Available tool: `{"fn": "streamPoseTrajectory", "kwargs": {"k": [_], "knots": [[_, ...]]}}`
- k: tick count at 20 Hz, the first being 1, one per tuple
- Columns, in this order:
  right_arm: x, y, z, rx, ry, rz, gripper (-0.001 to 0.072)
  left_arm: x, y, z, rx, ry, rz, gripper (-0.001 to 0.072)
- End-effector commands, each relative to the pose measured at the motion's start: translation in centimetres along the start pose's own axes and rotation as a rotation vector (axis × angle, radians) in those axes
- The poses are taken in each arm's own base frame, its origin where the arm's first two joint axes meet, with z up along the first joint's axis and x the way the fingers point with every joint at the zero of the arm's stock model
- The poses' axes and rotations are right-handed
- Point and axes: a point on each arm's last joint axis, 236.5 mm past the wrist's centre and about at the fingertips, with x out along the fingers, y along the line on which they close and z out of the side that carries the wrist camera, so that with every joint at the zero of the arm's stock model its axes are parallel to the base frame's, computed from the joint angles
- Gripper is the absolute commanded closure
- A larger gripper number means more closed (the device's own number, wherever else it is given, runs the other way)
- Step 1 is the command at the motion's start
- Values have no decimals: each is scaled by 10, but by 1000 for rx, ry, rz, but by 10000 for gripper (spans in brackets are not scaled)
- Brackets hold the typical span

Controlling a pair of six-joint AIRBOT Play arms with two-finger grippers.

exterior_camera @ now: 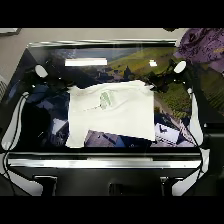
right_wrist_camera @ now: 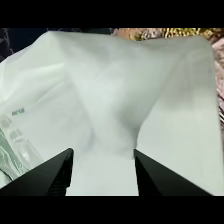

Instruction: Fold the clothes and pants, and hang the long-sleeved shirts on hangers.

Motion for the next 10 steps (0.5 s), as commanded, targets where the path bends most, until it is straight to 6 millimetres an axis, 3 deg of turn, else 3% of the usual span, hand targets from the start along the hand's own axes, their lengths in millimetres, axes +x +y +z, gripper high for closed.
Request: {"fn": "streamPoseTrajectory", "kwargs": {"k": [1, 3, 5, 7, 10], "knots": [[-59, -16, -5, -178, 22, -18, 228, -64, 43, -9, 111, 118, 55, 157], [-90, -55, -21, -200, 116, -73, 228, -98, 67, 3, 44, 67, 55, 157], [-105, -92, -53, -190, 228, -78, 231, -114, 89, -4, 6, 72, 68, 157], [-101, -109, -88, -158, 267, -26, 232, -115, 105, -28, -41, 118, 78, 157], [-76, -126, -159, -153, 338, 25, 232, -102, 120, -70, -87, 178, 91, 157]]}}
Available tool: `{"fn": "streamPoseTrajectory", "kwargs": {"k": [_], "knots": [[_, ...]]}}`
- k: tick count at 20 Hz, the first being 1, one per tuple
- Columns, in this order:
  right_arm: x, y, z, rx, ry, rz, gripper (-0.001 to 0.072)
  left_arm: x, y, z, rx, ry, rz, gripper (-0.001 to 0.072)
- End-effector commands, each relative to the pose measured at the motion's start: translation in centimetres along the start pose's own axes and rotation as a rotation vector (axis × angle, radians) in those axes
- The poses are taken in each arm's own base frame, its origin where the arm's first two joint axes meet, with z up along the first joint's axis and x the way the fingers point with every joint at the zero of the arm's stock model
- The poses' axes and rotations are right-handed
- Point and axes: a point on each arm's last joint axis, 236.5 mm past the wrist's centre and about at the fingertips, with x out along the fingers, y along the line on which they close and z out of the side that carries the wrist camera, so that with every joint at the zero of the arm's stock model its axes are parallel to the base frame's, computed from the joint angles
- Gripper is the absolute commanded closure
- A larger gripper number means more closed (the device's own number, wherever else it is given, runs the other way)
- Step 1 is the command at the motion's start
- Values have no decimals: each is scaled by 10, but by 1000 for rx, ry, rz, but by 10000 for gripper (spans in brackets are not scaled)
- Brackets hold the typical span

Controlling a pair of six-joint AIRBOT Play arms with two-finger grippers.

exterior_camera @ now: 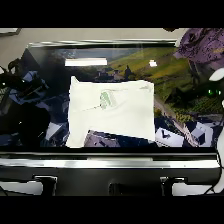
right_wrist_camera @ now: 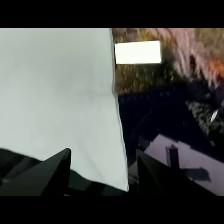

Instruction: Fold the clothes and pants, and hang the long-sleeved shirts on hangers.

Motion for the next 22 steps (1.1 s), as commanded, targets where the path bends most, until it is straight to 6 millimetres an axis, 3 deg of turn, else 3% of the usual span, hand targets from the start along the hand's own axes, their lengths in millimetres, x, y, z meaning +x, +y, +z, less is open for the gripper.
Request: {"fn": "streamPoseTrajectory", "kwargs": {"k": [1, 4, 7, 12, 19, 22], "knots": [[40, -10, -73, -8, 79, 75, 231, 13, 21, -43, -44, 67, 10, 157], [72, -19, -115, 55, 160, 93, 231, 29, 29, -69, -45, 132, 15, 157], [88, -24, -134, 85, 195, 103, 229, 36, 32, -73, -53, 142, 18, 157], [94, -15, -125, 107, 144, 152, 215, 39, 32, -69, -55, 127, 18, 175], [120, -19, -157, 191, 238, 188, 216, 40, 33, -70, -57, 132, 19, 175], [124, -10, -148, 209, 192, 235, 231, 41, 32, -68, -60, 124, 13, 175]]}}
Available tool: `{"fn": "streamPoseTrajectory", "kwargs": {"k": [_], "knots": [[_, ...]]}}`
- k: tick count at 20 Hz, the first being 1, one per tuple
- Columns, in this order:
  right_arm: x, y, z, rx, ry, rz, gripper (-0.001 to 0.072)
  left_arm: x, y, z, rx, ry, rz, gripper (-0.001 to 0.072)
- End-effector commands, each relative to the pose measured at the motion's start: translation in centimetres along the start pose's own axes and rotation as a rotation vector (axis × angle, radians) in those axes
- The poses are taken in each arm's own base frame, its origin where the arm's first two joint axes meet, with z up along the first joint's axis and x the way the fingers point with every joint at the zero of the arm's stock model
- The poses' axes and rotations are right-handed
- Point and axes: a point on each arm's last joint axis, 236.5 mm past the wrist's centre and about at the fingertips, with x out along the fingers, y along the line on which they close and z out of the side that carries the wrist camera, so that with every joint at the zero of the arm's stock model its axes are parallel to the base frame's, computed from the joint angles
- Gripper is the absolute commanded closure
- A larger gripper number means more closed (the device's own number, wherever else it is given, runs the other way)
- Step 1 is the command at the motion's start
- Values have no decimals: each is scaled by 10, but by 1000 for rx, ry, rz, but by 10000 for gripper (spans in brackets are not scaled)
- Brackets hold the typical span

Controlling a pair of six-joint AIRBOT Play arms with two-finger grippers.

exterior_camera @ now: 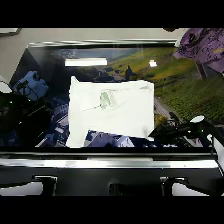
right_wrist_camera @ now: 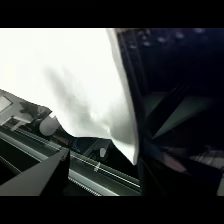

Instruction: Fold the clothes and pants, and hang the long-sleeved shirts on hangers.

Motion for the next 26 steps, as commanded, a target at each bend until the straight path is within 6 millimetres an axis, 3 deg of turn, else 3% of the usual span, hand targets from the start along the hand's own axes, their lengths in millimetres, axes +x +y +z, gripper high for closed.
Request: {"fn": "streamPoseTrajectory", "kwargs": {"k": [1, 3, 5, 6, 12, 15, 18, 23, 24, 25, 26], "knots": [[6, 3, 13, 17, -63, 33, 240, 0, -6, 1, -29, -3, -26, 175], [5, 5, 18, 28, -85, 40, 385, 3, -9, 3, -33, -13, -43, 174], [5, 5, 18, 29, -86, 41, 616, 14, -7, 2, 6, -23, -50, 174], [5, 5, 18, 29, -86, 41, 681, 24, -7, -3, 23, -17, -65, 174], [5, 6, 17, 45, -79, 44, 688, 76, -31, -35, 42, -6, -268, 174], [5, 6, 16, 56, -77, 45, 688, 87, -37, -44, 65, 16, -316, 174], [5, 6, 15, 66, -71, 47, 688, 85, -55, -40, 81, -4, -390, 174], [5, 6, 16, 67, -78, 46, 688, 101, -63, -47, 28, 54, -437, 175], [5, 6, 16, 76, -77, 46, 688, 104, -69, -51, 19, 78, -467, 200], [4, 7, 16, 84, -80, 49, 688, 105, -74, -56, 27, 102, -491, 363], [3, 10, 18, 83, -87, 57, 689, 106, -76, -59, 29, 115, -496, 583]]}}
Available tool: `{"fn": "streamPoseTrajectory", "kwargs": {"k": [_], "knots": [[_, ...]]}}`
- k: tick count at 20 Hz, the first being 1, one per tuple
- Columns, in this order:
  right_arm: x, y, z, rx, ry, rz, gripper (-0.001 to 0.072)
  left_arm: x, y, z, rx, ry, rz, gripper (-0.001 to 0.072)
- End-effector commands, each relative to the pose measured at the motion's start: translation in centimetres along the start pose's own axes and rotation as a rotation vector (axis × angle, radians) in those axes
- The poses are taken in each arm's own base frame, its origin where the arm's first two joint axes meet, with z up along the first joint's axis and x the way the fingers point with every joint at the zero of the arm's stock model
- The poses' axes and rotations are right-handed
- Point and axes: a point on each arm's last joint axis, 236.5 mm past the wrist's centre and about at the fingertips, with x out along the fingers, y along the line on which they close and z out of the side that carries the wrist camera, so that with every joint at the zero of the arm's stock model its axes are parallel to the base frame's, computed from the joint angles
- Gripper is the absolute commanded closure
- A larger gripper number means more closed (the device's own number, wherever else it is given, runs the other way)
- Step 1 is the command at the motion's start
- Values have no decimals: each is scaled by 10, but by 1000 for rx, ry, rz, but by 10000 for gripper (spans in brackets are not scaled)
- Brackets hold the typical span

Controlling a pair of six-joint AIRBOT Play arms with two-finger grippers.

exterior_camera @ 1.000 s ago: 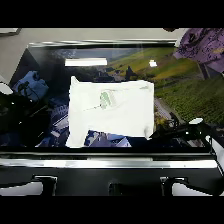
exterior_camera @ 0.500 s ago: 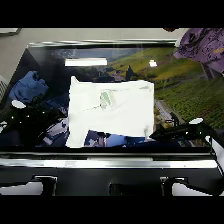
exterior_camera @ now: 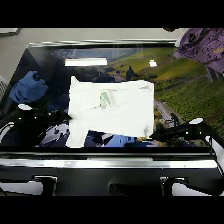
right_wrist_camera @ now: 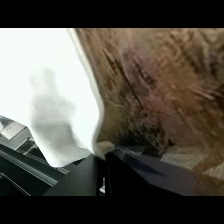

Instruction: Fold the clothes and pants, and hang the long-sleeved shirts on hangers.

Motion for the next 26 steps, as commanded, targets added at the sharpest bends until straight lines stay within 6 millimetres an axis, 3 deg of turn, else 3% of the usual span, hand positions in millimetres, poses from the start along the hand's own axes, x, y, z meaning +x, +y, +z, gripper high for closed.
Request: {"fn": "streamPoseTrajectory", "kwargs": {"k": [1, 4, 6, 8, 10, 12, 13, 15, 16, 18, 20, 21, 24, 26], "knots": [[-3, 11, 3, 16, -19, 37, 689, 8, -15, -8, -9, 42, -74, 690], [-14, 51, 15, -27, -82, 174, 689, -5, -35, -2, 40, 36, -105, 692], [-34, 93, 36, -157, -169, 203, 690, -29, -64, 25, 104, -45, -117, 693], [-72, 161, 69, -361, -330, 196, 691, -75, -114, 69, 204, -185, -136, 694], [-142, 251, 93, -566, -543, 193, 691, -150, -190, 105, 368, -365, -168, 693], [-228, 328, 87, -752, -759, 170, 691, -235, -261, 111, 563, -541, -141, 694], [-282, 362, 72, -832, -891, 157, 691, -284, -292, 105, 654, -650, -86, 694], [-378, 405, 20, -949, -1147, 102, 690, -374, -339, 76, 773, -878, 17, 694], [-421, 416, -16, -993, -1273, 71, 690, -410, -355, 56, 801, -985, 45, 693], [-479, 422, -90, -1045, -1470, 57, 690, -462, -369, 10, 820, -1161, 96, 693], [-509, 407, -151, -1032, -1586, 44, 690, -491, -367, -31, 794, -1274, 114, 693], [-519, 398, -171, -1011, -1627, 28, 690, -499, -364, -47, 771, -1310, 113, 692], [-536, 383, -206, -962, -1699, 40, 690, -508, -360, -78, 741, -1346, 104, 692], [-532, 383, -199, -950, -1681, 44, 690, -507, -360, -74, 738, -1344, 104, 692]]}}
